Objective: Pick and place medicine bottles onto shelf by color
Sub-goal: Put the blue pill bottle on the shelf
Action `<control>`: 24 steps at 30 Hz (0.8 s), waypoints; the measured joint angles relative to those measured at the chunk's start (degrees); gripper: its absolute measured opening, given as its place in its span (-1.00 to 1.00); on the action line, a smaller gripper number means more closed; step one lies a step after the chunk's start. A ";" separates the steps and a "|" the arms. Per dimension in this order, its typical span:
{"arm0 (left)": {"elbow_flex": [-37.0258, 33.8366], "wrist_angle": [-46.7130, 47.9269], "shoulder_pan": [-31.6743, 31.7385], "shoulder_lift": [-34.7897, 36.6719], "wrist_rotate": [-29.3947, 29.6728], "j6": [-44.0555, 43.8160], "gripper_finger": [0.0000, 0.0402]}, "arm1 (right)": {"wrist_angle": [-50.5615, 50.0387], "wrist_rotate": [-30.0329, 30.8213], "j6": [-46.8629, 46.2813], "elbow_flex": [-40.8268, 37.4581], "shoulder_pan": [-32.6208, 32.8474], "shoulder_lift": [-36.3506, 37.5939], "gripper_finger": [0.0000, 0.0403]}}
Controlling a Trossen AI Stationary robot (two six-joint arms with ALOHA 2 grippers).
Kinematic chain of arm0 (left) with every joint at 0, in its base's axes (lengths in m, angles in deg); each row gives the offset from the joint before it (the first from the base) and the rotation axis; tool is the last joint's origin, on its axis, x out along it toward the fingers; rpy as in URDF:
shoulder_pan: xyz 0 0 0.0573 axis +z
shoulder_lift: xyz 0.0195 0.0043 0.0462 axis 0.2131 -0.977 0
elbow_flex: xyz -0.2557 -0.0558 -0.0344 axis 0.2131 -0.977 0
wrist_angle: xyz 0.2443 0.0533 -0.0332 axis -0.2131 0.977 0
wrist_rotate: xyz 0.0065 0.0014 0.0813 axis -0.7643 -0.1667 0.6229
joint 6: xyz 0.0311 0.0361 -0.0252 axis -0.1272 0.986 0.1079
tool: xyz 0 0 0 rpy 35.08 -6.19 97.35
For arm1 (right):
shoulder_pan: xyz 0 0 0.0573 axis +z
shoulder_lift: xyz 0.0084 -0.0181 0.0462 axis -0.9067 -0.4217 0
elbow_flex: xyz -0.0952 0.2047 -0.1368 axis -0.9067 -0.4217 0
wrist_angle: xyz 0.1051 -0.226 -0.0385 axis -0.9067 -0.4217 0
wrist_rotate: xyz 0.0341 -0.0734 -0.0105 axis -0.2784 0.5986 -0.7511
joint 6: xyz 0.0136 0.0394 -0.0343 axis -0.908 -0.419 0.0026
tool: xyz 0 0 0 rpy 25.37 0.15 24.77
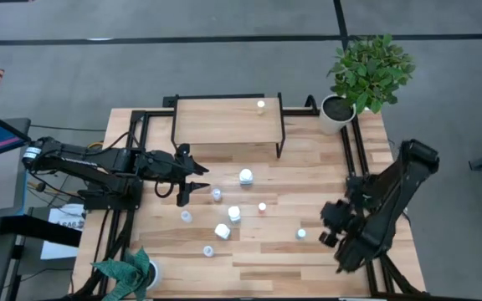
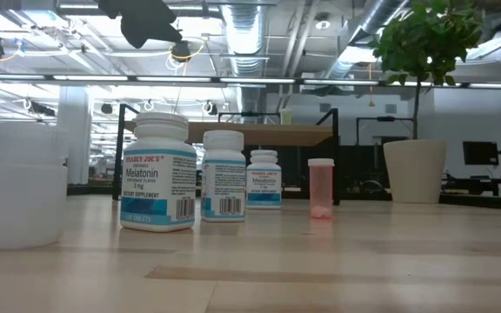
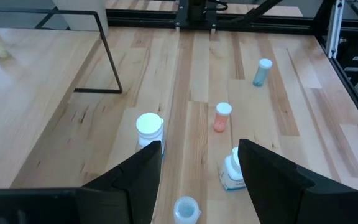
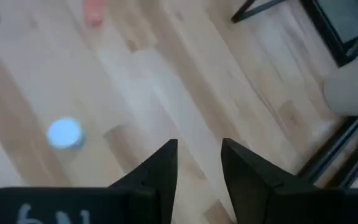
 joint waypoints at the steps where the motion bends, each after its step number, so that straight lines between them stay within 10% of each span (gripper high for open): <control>1: 0.00 0.01 0.00 0.00 0.00 0.00 0.01 | 1.87 0.69 -1.22 -2.07 -0.07 2.40 -0.29; 10: 0.00 0.03 0.00 0.00 0.00 -0.37 0.01 | 38.95 -3.54 3.35 -18.23 2.55 11.73 -0.35; 24: 0.00 0.02 0.00 0.00 0.00 0.02 0.01 | 42.05 -15.93 2.05 -18.70 -0.49 2.51 0.29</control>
